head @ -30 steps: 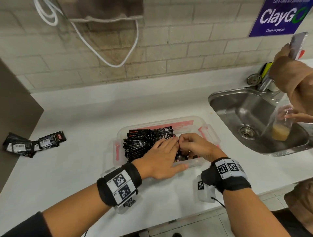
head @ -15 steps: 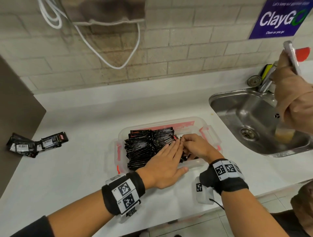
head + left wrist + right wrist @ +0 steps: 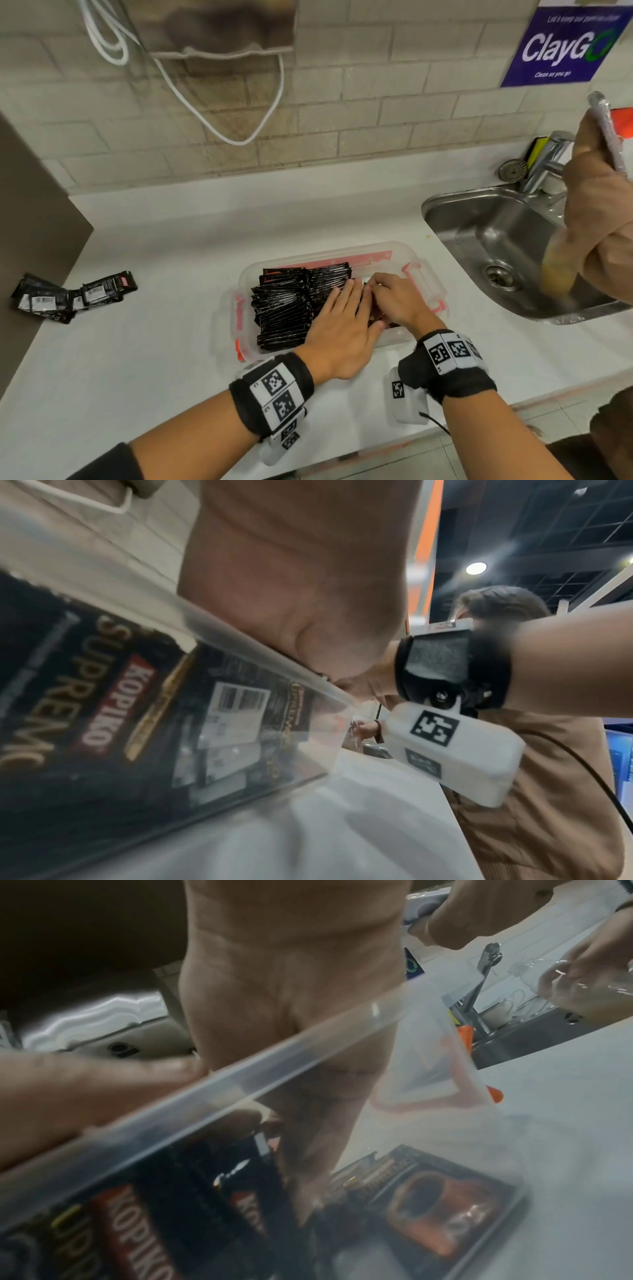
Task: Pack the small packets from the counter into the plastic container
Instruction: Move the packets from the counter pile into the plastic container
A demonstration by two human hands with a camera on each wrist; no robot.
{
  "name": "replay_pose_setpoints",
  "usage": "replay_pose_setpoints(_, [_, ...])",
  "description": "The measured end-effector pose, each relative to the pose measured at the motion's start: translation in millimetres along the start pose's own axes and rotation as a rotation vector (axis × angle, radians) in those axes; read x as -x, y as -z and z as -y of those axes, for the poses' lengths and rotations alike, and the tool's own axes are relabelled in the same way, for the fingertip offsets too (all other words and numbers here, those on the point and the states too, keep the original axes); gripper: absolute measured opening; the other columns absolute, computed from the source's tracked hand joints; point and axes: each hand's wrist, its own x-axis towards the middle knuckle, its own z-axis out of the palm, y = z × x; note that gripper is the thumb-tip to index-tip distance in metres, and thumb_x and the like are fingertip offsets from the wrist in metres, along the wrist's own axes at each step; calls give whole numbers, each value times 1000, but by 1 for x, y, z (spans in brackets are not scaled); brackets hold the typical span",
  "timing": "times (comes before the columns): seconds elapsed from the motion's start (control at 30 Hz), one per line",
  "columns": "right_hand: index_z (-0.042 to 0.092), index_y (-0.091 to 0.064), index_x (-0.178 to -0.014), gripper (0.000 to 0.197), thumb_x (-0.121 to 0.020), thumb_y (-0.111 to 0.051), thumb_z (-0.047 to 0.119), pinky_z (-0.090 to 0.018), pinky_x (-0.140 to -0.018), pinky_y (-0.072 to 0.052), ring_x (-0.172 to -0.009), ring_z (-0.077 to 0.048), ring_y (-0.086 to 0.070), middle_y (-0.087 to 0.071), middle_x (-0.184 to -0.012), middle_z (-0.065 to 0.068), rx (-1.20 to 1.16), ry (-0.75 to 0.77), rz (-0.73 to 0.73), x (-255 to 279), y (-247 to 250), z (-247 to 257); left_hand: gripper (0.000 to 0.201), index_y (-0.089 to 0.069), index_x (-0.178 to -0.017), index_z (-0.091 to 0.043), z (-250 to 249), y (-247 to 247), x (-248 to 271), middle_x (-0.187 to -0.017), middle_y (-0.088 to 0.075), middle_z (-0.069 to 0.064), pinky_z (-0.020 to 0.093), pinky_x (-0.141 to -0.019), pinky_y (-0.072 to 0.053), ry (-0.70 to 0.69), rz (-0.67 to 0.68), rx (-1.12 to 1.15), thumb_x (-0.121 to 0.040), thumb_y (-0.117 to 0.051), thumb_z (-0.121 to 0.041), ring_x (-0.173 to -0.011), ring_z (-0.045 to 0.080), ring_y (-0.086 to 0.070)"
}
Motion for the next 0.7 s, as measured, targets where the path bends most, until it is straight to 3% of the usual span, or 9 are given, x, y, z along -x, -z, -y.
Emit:
replay_pose_setpoints(0.07, [13, -60, -72, 29, -94, -42, 9, -29, -50, -51, -62, -23, -65, -66, -68, -6, -78, -29, 26, -2, 1, -1, 66, 15, -155, -11, 0, -2, -2, -164, 22, 7, 38, -122, 16, 16, 16, -6, -105, -5, -48, -148, 17, 28])
replay_pose_setpoints(0.17, [13, -59, -70, 31, -95, -41, 9, -28, -50, -48, -59, -21, -62, -64, -66, -5, -109, -36, 9, -1, -1, -1, 67, 15, -156, -13, 3, 2, -3, -164, 20, 5, 37, -121, 18, 8, 61, 40, -105, -7, -50, -148, 16, 27])
replay_pose_setpoints(0.23, [13, -59, -73, 30, -97, -40, 12, -28, -60, -43, -72, -22, -59, -63, -72, -2, -30, 21, -104, -1, -3, 0, 68, 6, -158, -11, 5, 4, -3, -166, 12, 8, 35, -121, 16, 20, -3, 81, -105, -12, -50, -151, 18, 18])
replay_pose_setpoints(0.33, [10, -62, -102, 28, -102, -38, 23, -28, -74, -43, -94, -22, -59, -66, -98, -4, -134, -10, -229, -1, -8, 7, 70, -2, -158, -5, 1, 6, -5, -166, 5, 14, 34, -120, 16, 69, -150, 68, -105, -16, -48, -153, 22, 11])
replay_pose_setpoints(0.4, [10, -56, -129, 47, -104, -32, 43, -35, -101, -42, -118, -22, -55, -61, -128, -8, -246, -106, -107, -1, -13, 12, 74, 3, -158, -5, -4, 3, -5, -165, 11, 14, 37, -121, 17, 81, -143, 36, -104, -16, -52, -152, 23, 17])
replay_pose_setpoints(0.47, [15, -46, -144, 74, -97, -23, 67, -43, -117, -31, -135, -21, -46, -50, -146, -6, -351, -201, 78, 2, -16, 17, 80, 8, -157, -7, -5, -2, -4, -165, 16, 13, 42, -123, 14, 90, -92, 9, -100, -10, -60, -151, 23, 21])
replay_pose_setpoints(0.57, [18, -41, -149, 93, -86, -21, 84, -44, -122, -21, -142, -17, -36, -40, -154, -3, -511, -258, 309, 6, -12, 22, 87, 10, -156, -7, -3, -5, -1, -164, 17, 15, 47, -123, 9, 106, -53, -24, -96, -3, -68, -150, 26, 23])
replay_pose_setpoints(0.7, [21, -22, -157, 91, -88, -18, 81, -42, -125, -9, -149, -11, -21, -24, -162, 2, -698, -217, 531, 9, -6, 23, 91, 10, -155, -4, -5, -3, -4, -163, 18, 16, 47, -122, 11, 109, -21, -2, -94, -3, -70, -149, 27, 25])
